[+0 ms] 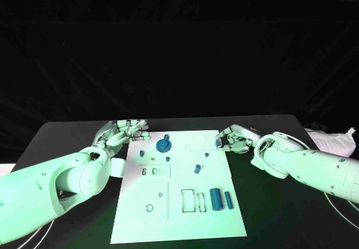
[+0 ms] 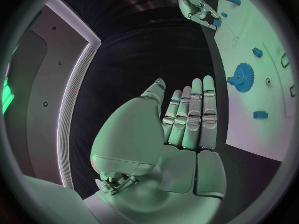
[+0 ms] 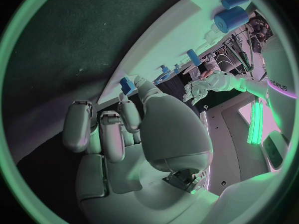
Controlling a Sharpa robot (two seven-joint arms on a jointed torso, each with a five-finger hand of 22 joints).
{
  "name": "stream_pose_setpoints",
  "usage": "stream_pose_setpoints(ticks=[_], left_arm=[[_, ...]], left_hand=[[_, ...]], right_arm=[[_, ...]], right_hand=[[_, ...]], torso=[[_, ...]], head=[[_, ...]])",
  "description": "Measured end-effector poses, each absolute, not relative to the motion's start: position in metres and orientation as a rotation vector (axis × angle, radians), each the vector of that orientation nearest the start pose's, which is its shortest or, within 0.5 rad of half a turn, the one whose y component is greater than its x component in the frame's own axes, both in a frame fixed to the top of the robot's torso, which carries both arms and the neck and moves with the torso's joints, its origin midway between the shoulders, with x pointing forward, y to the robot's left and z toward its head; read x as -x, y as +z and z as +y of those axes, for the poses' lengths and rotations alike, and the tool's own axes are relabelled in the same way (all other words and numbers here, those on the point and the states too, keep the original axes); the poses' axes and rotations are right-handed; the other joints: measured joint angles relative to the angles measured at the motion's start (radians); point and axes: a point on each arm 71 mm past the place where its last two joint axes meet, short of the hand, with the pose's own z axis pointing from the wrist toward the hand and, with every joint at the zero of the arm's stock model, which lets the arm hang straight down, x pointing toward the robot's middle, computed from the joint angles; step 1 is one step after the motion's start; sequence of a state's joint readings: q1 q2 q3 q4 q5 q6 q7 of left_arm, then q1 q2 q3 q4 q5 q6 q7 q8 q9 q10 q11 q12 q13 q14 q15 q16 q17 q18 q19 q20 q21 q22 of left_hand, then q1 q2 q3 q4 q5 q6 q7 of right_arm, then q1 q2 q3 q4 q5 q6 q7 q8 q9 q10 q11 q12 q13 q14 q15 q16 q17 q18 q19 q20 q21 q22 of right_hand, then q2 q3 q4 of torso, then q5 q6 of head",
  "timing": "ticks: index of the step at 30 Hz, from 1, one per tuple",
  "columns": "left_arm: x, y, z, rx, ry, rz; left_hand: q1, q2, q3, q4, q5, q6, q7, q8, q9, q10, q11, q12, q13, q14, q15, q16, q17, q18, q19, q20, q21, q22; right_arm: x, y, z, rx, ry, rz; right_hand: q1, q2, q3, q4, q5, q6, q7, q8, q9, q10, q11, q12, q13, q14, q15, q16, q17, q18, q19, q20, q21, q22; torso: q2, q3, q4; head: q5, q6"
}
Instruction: Assemble the parts on the task board
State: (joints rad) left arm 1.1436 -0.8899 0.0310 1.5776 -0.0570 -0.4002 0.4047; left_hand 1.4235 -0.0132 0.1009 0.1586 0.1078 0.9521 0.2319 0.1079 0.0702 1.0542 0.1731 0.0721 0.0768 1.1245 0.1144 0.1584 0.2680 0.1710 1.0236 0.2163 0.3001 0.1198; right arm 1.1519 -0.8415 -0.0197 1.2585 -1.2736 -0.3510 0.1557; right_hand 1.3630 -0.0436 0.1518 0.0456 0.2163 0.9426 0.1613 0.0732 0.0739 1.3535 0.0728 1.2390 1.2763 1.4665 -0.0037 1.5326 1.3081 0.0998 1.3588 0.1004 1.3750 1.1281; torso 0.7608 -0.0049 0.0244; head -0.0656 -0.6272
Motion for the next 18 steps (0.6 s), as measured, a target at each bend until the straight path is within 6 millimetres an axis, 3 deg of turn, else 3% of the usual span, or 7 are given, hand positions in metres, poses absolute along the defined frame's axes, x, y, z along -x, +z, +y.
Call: stream_pose_setpoints(ticks=[6,18], left_arm=[[-0.481,-0.1734,0.2229,1.104,-1.49,1.341],[-0.4803,-0.1732,0.2217,1.104,-1.493,1.344]], left_hand=[[0.0,0.0,0.0,0.0,0.0,0.0,0.0,0.0,0.0,0.0,0.0,0.0,0.0,0.0,0.0,0.0,0.0,0.0,0.0,0.0,0.0,0.0],[0.0,0.0,0.0,0.0,0.0,0.0,0.0,0.0,0.0,0.0,0.0,0.0,0.0,0.0,0.0,0.0,0.001,0.0,0.0,0.0,0.0,-0.001]], right_arm=[[-0.5193,-0.2117,-0.275,-0.003,0.679,1.632],[-0.5221,-0.2145,-0.2746,-0.008,0.673,1.636]], right_hand=[[0.012,0.012,0.0,0.0,-0.008,0.01,0.001,0.0,0.002,0.0,0.0,0.005,0.004,0.0,0.0,-0.004,0.0,0.0,0.0,0.0,0.0,0.003],[0.022,0.036,0.023,-0.008,-0.054,0.064,-0.017,0.015,0.007,0.011,-0.011,0.026,0.021,-0.003,-0.003,-0.004,0.0,0.0,0.004,-0.004,0.004,0.019]], torso=[[0.0,0.0,0.0005],[0.0,-0.0003,0.0001]], head=[[0.001,-0.001],[0.003,-0.003]])
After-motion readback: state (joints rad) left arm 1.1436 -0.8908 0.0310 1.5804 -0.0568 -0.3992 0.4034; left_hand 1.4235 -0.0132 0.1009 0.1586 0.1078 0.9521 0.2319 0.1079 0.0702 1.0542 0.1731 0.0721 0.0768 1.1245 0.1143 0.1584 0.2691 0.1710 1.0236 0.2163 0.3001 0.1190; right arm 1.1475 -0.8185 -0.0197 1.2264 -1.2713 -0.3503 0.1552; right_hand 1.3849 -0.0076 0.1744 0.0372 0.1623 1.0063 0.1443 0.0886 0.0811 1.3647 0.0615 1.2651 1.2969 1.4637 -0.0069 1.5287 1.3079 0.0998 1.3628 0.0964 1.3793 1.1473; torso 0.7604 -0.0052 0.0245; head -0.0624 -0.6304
